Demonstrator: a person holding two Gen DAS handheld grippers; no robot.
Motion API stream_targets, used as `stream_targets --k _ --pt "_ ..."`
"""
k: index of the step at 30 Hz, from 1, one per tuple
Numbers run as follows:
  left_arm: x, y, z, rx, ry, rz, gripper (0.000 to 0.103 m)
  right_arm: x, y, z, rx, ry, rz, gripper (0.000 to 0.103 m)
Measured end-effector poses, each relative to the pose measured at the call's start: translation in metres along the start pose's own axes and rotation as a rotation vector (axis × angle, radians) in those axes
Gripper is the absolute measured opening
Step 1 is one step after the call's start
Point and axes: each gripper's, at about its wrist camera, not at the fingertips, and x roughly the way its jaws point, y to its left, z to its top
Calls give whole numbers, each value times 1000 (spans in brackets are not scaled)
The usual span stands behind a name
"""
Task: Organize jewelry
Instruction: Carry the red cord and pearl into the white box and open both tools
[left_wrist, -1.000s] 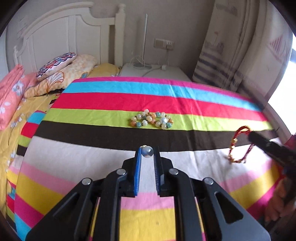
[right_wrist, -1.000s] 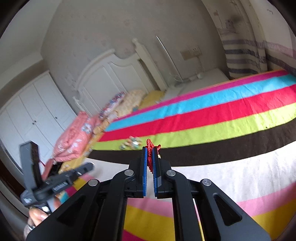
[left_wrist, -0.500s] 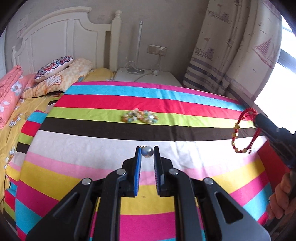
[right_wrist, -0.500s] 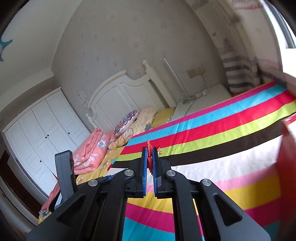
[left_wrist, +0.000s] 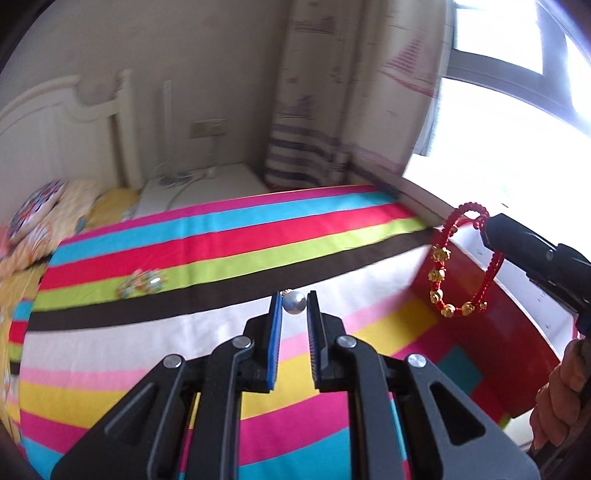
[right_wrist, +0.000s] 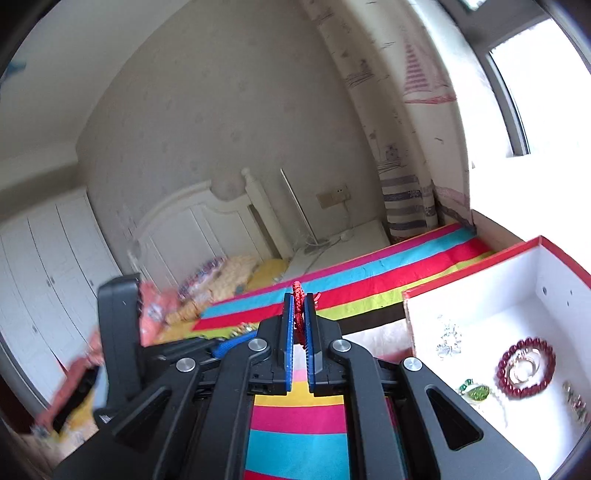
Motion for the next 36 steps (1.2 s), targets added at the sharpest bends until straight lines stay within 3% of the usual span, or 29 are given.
stream_targets --k 2,12,22,29,34,35,36 --pt "2 -24 6 53 1 -28 13 -11 0 3 -32 -18 -57 7" --pt "2 -114 21 223 -30 -105 13 -53 -27 20 -31 -97 -132 7" --pt "8 -156 30 287 -27 -135 13 -67 -80 31 -5 -63 -301 7" --pt "20 -187 36 326 -13 -165 13 -53 -114 37 11 29 -426 7" --pt "43 -213 42 358 44 -193 13 -53 -125 28 30 55 -522 12" --pt "49 -217 42 360 59 -194 13 -54 -125 26 37 57 -520 18" --pt "53 -219 43 357 69 -193 13 -55 -126 23 50 62 -524 42"
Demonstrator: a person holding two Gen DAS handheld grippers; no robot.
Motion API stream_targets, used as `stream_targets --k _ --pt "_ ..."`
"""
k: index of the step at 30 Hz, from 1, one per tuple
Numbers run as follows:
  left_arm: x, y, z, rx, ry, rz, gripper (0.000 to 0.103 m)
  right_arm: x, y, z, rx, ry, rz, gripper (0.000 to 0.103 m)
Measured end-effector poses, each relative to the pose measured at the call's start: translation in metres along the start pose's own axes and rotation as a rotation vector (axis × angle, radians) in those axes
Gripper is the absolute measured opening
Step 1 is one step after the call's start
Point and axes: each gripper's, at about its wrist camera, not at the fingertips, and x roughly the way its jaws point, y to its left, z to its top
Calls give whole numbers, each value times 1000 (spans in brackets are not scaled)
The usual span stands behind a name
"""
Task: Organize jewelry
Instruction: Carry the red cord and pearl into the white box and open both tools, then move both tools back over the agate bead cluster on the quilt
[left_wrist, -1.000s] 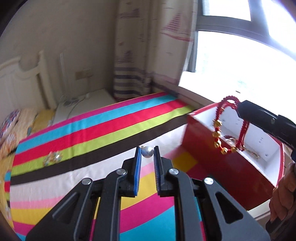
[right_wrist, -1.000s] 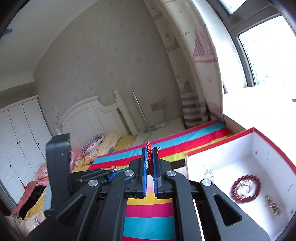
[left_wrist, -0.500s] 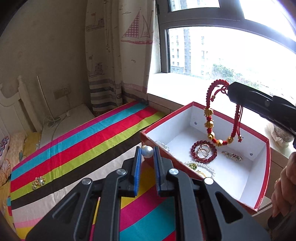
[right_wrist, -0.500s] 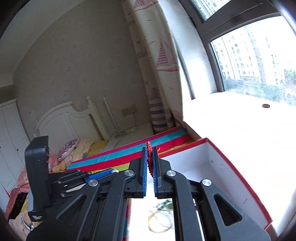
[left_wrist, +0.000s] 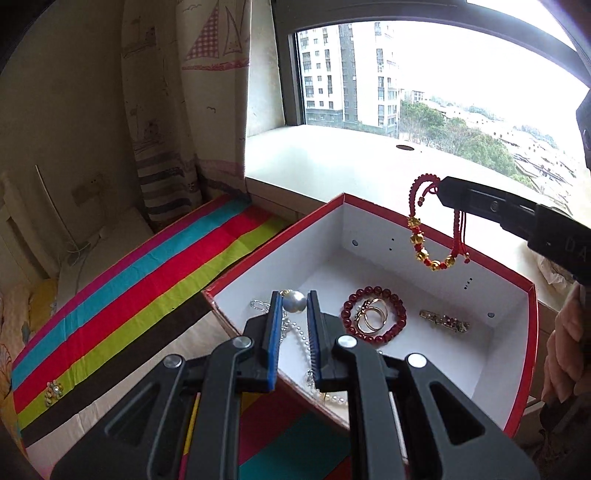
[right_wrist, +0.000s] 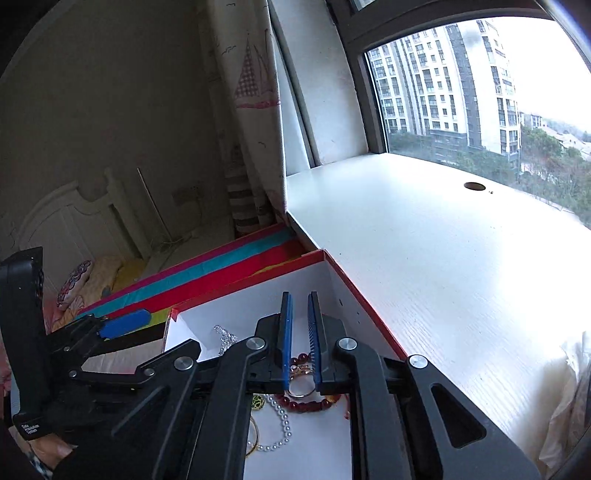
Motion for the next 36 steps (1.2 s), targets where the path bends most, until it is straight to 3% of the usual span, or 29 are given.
stream_targets --k 1,2,3,4,6,7,11,15,18,23,26,28,32,36 --pt "7 -1 3 -9 14 1 13 -1 -1 -2 7 3 -8 62" --pt "11 0 4 -15 22 3 16 -2 -2 -3 12 -2 -14 94" --pt "15 0 5 -25 30 3 32 -8 -2 -5 13 -29 -5 95" --pt "17 2 6 -39 32 2 60 -14 1 -7 4 -48 11 95" --pt "14 8 4 -79 -5 4 84 -24 9 -5 -15 -67 17 95" --pt "11 11 1 -89 -22 8 88 -31 14 -4 -21 -80 17 95" --pt "3 26 -9 -104 -27 51 90 -56 45 -2 -45 -126 111 95" --pt "-11 65 -34 -176 -45 103 95 -78 113 -9 -182 -193 217 95" --pt "-25 104 -59 -249 -53 163 98 -76 160 -20 -265 -192 292 95" --pt "-43 185 -109 -383 -13 310 101 -23 234 -47 -329 -48 412 95" --pt "-56 243 -142 -510 13 390 101 28 275 -62 -343 53 439 91" --pt "-65 273 -159 -580 17 425 101 69 305 -72 -376 105 407 88" --pt "-79 338 -190 -710 37 499 101 143 346 -84 -396 231 437 63" --pt "-81 391 -212 -795 66 597 101 186 384 -98 -456 296 473 39"
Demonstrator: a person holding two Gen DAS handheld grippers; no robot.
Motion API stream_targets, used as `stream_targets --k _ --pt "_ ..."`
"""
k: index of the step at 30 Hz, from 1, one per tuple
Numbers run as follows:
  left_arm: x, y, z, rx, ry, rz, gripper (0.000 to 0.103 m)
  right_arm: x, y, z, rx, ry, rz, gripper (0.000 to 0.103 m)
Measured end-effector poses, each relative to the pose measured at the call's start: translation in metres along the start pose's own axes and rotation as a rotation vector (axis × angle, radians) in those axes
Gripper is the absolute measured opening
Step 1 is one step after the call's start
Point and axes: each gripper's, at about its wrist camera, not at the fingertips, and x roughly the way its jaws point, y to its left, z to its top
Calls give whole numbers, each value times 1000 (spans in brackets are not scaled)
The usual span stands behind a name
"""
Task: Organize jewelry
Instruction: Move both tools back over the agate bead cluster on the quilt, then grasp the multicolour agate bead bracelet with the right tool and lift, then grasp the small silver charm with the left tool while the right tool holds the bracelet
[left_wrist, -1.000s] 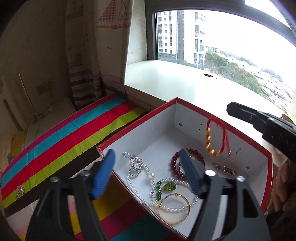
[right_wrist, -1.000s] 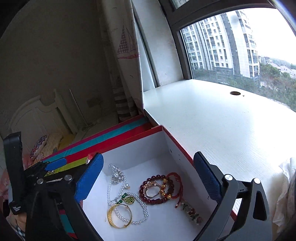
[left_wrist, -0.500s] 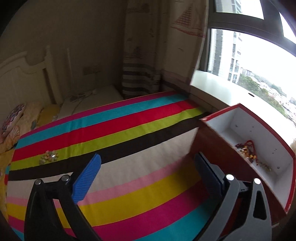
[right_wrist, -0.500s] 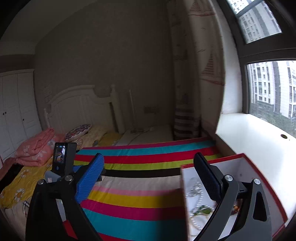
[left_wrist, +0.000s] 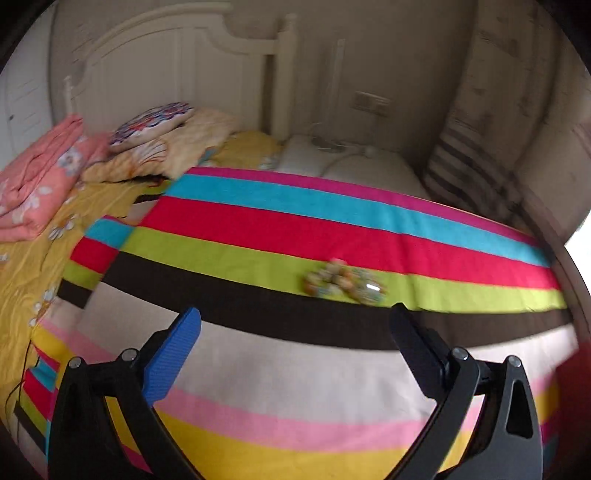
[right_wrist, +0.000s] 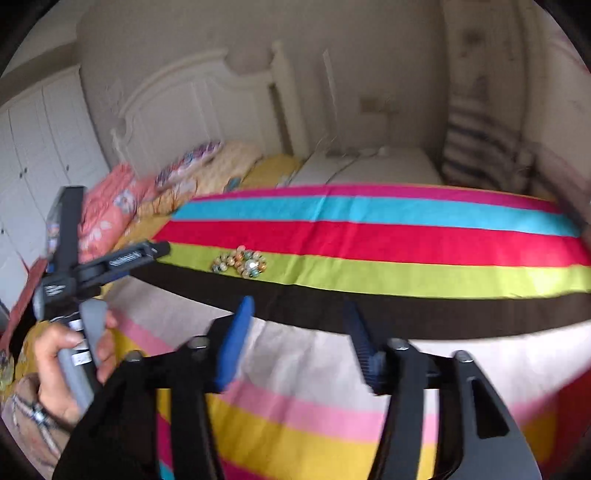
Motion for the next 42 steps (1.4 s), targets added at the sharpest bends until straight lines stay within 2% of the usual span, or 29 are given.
stream_targets --k 3,5,9,11,13,15,17,19,21,23,26,28,29,30,31,33,35,40,42 --pt "18 26 9 -78 11 27 101 23 11 4 -53 14 37 30" --pt "27 46 11 -146 3 26 101 40 20 10 -93 28 58 28" --pt "30 75 1 -253 -23 35 101 65 21 21 -79 92 74 28" --pt "28 87 1 -292 -26 15 101 78 18 27 -59 115 84 29" --pt "16 96 0 -335 -73 18 101 88 17 33 -52 119 81 29" --pt "13 99 -1 -350 -86 5 101 94 17 35 -54 136 88 29" --pt "14 99 -2 -346 -68 -22 101 106 17 37 -65 189 101 30" --pt "15 99 -2 -348 -53 -25 101 117 18 40 -74 244 124 36" --pt "14 98 -3 -357 -55 -31 101 120 18 43 -88 231 150 72" --pt "12 97 -5 -357 -60 -33 101 127 22 45 -118 236 158 74" --pt "13 93 -6 -348 -51 -34 101 138 39 47 -226 245 121 75" --pt "15 94 -7 -355 -45 -41 101 144 54 46 -323 259 94 70" --pt "15 95 -7 -356 -42 -43 101 145 62 45 -388 257 74 54" --pt "16 95 -7 -357 -40 -43 101 143 67 45 -411 263 103 35" --pt "17 94 -7 -356 -36 -42 101 142 69 46 -413 271 110 25" --pt "18 94 -7 -355 -28 -41 101 137 68 45 -433 264 75 20" --pt "20 95 -8 -364 -18 -42 101 125 62 44 -414 215 91 20" --pt "27 107 -10 -418 14 -45 101 73 32 60 -218 56 211 20" --pt "28 112 -12 -437 17 -40 101 53 16 64 -124 20 297 20"
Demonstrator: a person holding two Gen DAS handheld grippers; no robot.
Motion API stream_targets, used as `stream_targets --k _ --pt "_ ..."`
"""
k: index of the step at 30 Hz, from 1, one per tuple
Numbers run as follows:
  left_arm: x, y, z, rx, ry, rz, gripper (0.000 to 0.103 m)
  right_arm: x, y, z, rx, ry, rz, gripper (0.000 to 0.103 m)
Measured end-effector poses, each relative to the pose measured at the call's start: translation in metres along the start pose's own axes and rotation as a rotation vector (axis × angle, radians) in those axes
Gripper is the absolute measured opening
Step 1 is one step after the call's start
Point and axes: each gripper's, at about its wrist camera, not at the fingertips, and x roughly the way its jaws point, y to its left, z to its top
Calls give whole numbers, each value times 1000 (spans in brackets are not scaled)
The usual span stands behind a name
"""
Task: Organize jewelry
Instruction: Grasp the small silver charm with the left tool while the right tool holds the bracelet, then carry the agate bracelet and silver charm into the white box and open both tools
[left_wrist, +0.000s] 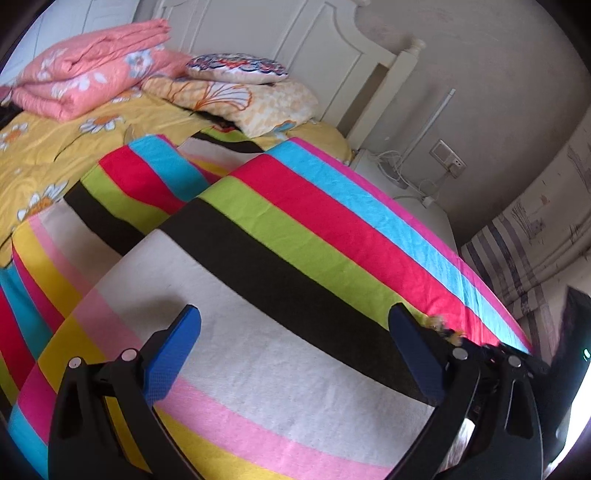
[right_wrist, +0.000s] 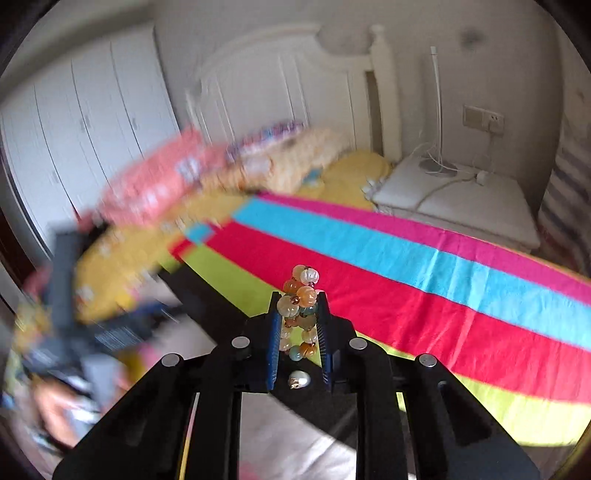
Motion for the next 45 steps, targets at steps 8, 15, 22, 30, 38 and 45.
stream_targets --k 8,15,22,30,38,45 --pt "3 -36 -13 190 39 -57 101 -75 -7 -30 142 -130 -20 20" --pt "9 -89 -49 466 133 -194 101 -113 4 -73 157 -152 -61 20" --pt "23 -138 -76 696 164 -161 87 -135 12 -102 177 -153 -75 20" --pt "17 -140 -76 703 132 -183 13 -160 17 -117 169 -175 -100 20" --pt "-31 -137 -89 722 51 -218 13 -183 21 -125 185 -214 -112 20" --pt "-74 -152 -109 757 21 -273 13 -219 25 -133 212 -267 -176 20"
